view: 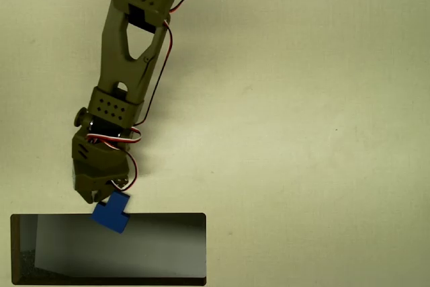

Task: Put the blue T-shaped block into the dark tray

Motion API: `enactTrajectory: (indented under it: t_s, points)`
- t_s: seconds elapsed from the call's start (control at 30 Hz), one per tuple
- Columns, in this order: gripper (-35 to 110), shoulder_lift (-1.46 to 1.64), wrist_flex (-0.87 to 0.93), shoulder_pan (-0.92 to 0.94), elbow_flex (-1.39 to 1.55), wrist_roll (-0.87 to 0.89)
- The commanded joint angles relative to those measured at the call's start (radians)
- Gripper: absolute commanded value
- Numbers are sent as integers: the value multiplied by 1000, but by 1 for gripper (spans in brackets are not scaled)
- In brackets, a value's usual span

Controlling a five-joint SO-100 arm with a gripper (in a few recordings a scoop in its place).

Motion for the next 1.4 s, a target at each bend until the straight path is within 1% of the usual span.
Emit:
enactTrajectory:
  t_s: [0.0,0.17,0.3,0.37,0.47,0.53,0.63,0.77,0.9,1.0,1.23,1.37]
  points:
    - [0,-2,-3,-14,-40,21]
    - [0,-98,-69,-81,-155,115]
    - [0,-156,-158,-135,-262,261]
    - [0,-201,-244,-161,-308,356]
    - [0,-321,-462,-206,-382,457]
    - [0,-393,-577,-236,-407,469]
    - [0,-451,-655,-273,-413,476]
    - [0,-508,-807,-305,-394,506]
    - [0,-537,-888,-325,-394,528]
    - [0,-551,-1023,-345,-356,558]
    - [0,-606,-1043,-367,-426,540]
    - [0,-617,-1094,-368,-426,534]
